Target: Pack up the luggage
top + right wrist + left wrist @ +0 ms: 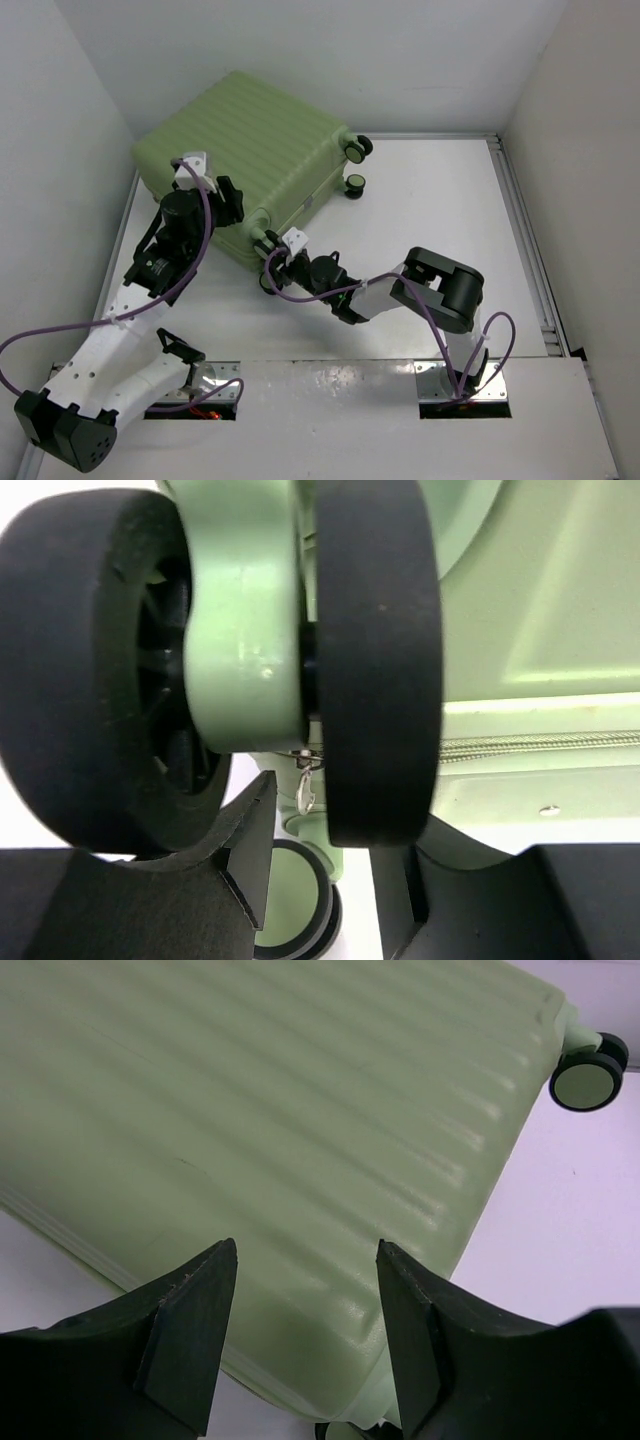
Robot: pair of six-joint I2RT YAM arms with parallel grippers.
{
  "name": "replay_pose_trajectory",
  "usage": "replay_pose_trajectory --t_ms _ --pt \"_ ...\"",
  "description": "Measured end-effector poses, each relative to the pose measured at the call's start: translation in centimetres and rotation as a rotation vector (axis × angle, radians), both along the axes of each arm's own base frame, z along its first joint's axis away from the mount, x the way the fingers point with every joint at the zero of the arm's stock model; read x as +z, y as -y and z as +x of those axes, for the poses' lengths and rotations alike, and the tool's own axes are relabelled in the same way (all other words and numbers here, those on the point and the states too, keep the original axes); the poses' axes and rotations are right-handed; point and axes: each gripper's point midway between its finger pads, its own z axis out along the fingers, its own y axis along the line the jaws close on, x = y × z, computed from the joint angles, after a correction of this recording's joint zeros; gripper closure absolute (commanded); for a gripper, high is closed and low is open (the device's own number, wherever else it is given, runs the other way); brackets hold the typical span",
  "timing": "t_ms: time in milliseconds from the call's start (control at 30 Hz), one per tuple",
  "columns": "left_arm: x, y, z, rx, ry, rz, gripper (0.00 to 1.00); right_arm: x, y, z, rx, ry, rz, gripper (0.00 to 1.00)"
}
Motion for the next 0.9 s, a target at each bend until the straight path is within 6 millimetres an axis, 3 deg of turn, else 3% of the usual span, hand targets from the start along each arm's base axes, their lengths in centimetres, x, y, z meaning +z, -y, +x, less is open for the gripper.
replay_pose_trajectory --t_ms 300,533,900 --pt "-1.0 -0.1 0.0 0.002 -0.017 0.006 0.37 -0.5 0.4 0.6 -0.02 -0.008 -0.006 0.61" --pt "-1.0 -0.2 0.1 0.005 -0.017 0.006 0.37 -2.3 0.3 0.4 0.008 -0.025 -0.034 0.7" --pt "-1.5 -0.3 0.3 0.01 -0.027 0.01 0.37 -1.3 -0.4 0.3 0.028 0.008 0.009 0.67"
